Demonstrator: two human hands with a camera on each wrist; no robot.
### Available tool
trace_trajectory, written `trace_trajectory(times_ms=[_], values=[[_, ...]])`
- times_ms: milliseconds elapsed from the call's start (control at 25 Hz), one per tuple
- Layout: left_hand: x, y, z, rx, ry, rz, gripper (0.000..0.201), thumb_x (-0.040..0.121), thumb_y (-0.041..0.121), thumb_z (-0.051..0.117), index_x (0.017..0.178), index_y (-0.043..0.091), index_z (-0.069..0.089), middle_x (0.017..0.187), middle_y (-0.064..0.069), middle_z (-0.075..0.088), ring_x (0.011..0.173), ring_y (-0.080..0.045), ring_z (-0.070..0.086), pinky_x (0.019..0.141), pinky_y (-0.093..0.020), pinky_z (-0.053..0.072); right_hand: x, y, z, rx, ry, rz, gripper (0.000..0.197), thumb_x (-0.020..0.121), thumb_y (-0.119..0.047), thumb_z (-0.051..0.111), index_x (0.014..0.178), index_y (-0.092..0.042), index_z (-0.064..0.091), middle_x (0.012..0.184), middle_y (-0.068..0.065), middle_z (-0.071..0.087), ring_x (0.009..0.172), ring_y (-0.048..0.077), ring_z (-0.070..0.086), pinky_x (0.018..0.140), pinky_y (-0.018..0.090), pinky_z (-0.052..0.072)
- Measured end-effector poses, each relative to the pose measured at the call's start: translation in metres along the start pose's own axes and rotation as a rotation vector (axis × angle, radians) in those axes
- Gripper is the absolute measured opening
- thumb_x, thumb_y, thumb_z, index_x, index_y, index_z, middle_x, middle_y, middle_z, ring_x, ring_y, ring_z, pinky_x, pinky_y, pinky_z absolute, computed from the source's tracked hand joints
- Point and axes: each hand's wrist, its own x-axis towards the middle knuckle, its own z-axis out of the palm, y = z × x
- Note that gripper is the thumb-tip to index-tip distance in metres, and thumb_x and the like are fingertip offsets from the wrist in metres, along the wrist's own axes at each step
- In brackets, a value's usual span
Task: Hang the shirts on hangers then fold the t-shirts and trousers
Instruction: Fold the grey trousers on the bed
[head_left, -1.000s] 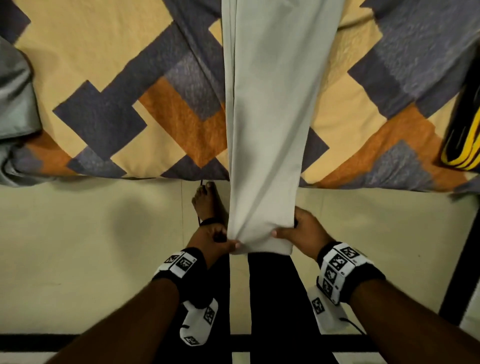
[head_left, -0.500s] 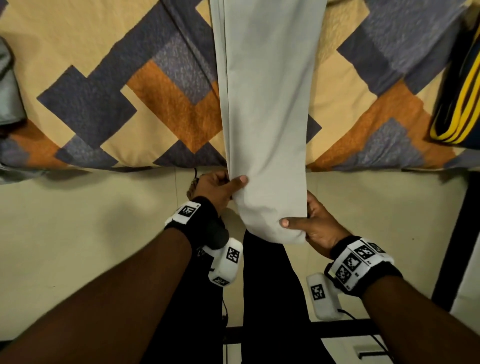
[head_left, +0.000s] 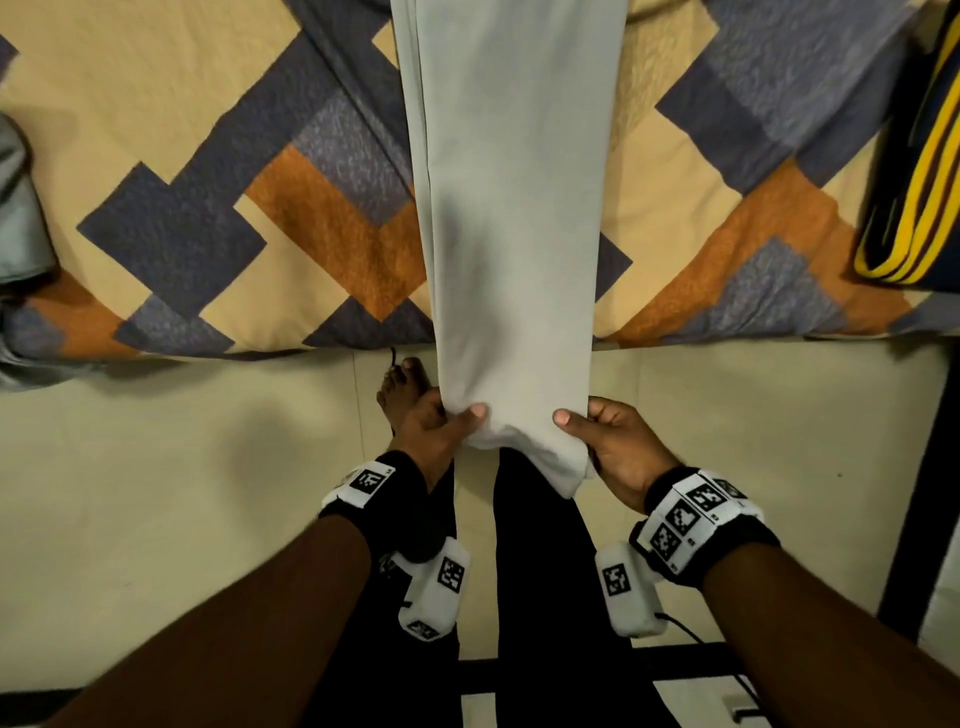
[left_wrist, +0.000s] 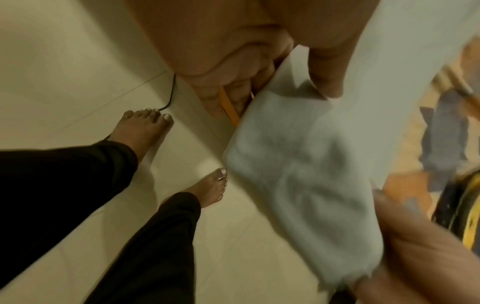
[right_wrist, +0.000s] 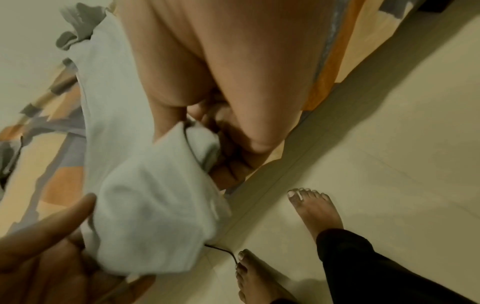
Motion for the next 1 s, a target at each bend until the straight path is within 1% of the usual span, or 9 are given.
trace_trajectory(times_ms=[80,160,360,480,600,720,840,920,1000], values=[[-0.015,-0.005,-0.005,0.157,-0.049,0.007,0.032,0.080,0.024,0.073,0.108,0.020,0.057,0.100,0.002,0.066,0.094,-0.018,0.063,0.078,-0.023,0.052,-0.011,0.002,-0.002,-0.062,-0.002,0.009,0.034,0.072,-0.037,0.079,0.096,-0.014,0.074,0.095,0.015,0.069,0.081,0.027,0.056,0.067,0.034,0.041],[-0.038,-0.004,-0.012,0.284,-0.019,-0.006,0.020,0.080,0.029,0.075,0.095,0.022,0.063,0.084,0.012,0.070,0.076,-0.007,0.065,0.065,-0.014,0.052,-0.027,0.000,-0.005,-0.126,-0.037,-0.019,0.021,0.087,-0.011,0.067,0.107,-0.015,0.068,0.095,0.008,0.072,0.084,0.025,0.064,0.070,0.034,0.047],[-0.091,0.034,-0.006,0.141,0.009,0.015,0.029,0.078,0.010,0.074,0.103,0.017,0.061,0.099,-0.005,0.070,0.085,-0.014,0.069,0.063,-0.020,0.052,-0.075,-0.043,-0.001,-0.280,-0.114,-0.146,0.069,0.091,0.005,0.056,0.141,-0.032,0.025,0.067,-0.007,0.072,0.059,0.008,0.067,0.054,0.021,0.051],[-0.107,0.079,0.014,0.060,0.041,0.202,0.053,0.078,-0.004,0.070,0.114,0.024,0.043,0.106,-0.012,0.065,0.078,-0.010,0.067,0.061,-0.017,0.052,-0.088,-0.089,0.005,-0.291,-0.078,-0.285,0.044,0.096,-0.003,0.054,0.134,-0.022,0.041,0.067,-0.009,0.070,0.052,0.007,0.062,0.049,0.020,0.048],[-0.094,0.132,0.023,0.024,0.009,0.312,0.052,0.076,0.004,0.073,0.121,0.020,0.052,0.095,0.001,0.071,0.077,-0.013,0.069,0.068,-0.024,0.056,-0.075,-0.147,0.007,-0.186,-0.079,-0.368,0.019,0.095,-0.012,0.054,0.107,-0.022,0.064,0.088,-0.001,0.068,0.073,0.019,0.061,0.058,0.026,0.049],[-0.065,0.185,0.032,0.004,0.030,0.292,0.025,0.077,0.020,0.074,0.101,0.015,0.069,0.083,-0.013,0.070,0.075,-0.022,0.066,0.070,-0.031,0.057,-0.050,-0.194,0.004,-0.108,-0.252,-0.330,0.039,0.077,-0.003,0.048,0.101,-0.020,0.073,0.095,0.005,0.069,0.082,0.027,0.056,0.067,0.030,0.049],[-0.030,0.230,0.035,-0.201,0.064,0.169,0.014,0.091,0.007,0.056,0.086,-0.003,0.064,0.069,-0.013,0.067,0.051,-0.025,0.062,0.046,-0.029,0.054,-0.019,-0.225,0.001,-0.221,-0.258,-0.393,0.043,0.074,0.014,0.058,0.108,-0.012,0.063,0.089,-0.002,0.072,0.077,0.009,0.063,0.071,0.020,0.051],[-0.014,0.239,0.032,-0.214,0.033,0.065,0.017,0.091,0.002,0.053,0.081,-0.006,0.063,0.062,-0.016,0.063,0.042,-0.028,0.057,0.042,-0.030,0.052,-0.001,-0.223,-0.004,-0.377,-0.126,-0.462,0.018,0.079,-0.005,0.074,0.095,-0.007,0.066,0.081,0.008,0.072,0.079,0.008,0.061,0.070,0.031,0.053],[-0.015,0.220,0.024,0.204,-0.123,-0.029,0.022,0.089,0.002,0.052,0.071,-0.001,0.065,0.051,-0.014,0.060,0.039,-0.026,0.055,0.044,-0.028,0.051,0.004,-0.195,-0.012,-0.630,-0.109,-0.409,0.038,0.076,-0.043,0.076,0.077,-0.006,0.064,0.074,0.022,0.061,0.073,0.011,0.053,0.065,0.044,0.047]])
